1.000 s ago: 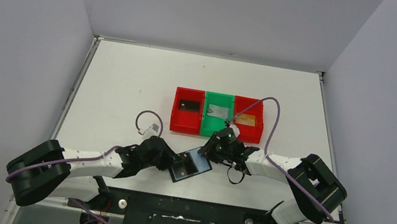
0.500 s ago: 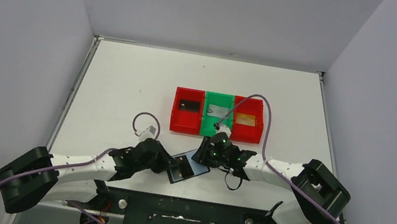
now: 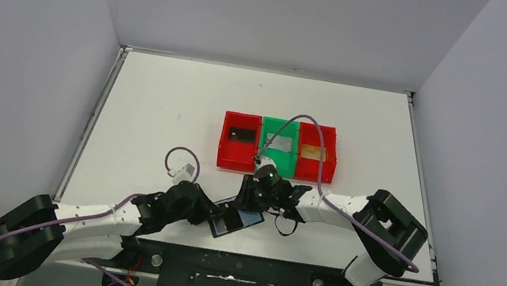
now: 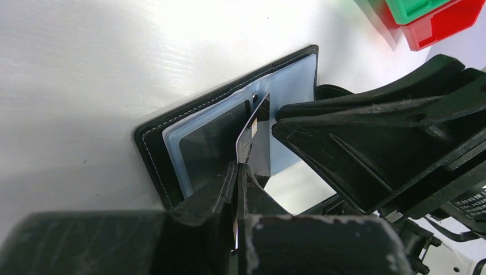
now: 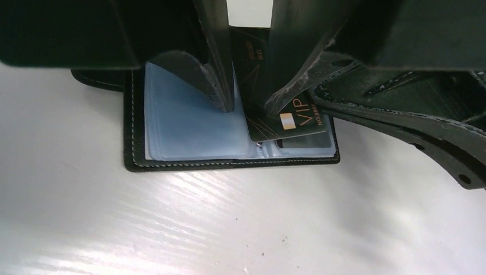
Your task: Take the credit cards out of the card holder
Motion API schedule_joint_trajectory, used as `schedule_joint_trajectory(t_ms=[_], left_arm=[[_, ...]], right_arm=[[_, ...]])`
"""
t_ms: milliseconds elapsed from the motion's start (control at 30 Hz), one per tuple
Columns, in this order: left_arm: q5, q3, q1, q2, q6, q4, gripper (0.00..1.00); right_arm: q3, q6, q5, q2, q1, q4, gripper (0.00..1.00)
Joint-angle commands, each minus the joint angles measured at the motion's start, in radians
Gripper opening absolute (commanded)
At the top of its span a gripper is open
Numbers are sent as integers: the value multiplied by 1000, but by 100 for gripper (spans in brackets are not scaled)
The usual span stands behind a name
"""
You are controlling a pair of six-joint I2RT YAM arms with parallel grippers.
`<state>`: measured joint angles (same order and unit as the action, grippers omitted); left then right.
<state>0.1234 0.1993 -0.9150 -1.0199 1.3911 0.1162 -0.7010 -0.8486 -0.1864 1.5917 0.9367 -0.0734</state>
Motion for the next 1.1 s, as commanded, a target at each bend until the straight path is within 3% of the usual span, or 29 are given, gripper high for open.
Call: schedule_joint_trajectory(t_ms=[0, 300, 433, 667, 767, 867, 1067], left_arm=[[19, -1, -2, 11, -17, 44, 0], [16, -8, 1, -19, 3, 116, 1], [4, -12, 0, -35, 6, 162, 9], [-13, -5, 0, -82, 12, 185, 15], [-14, 4, 0, -93, 10, 179, 11], [-9, 11, 0, -87, 4, 174, 0], [8, 13, 1, 6, -39, 164, 0]], right_arm=[[-47, 13, -35, 34, -2, 9, 28], [-19, 0, -150, 73, -31, -63, 26], [-2, -15, -162, 80, -47, -77, 26], [23, -32, -169, 74, -64, -95, 25], [24, -33, -170, 73, -66, -95, 25], [29, -31, -163, 61, -67, -101, 25], [39, -30, -91, -54, -72, -113, 34]])
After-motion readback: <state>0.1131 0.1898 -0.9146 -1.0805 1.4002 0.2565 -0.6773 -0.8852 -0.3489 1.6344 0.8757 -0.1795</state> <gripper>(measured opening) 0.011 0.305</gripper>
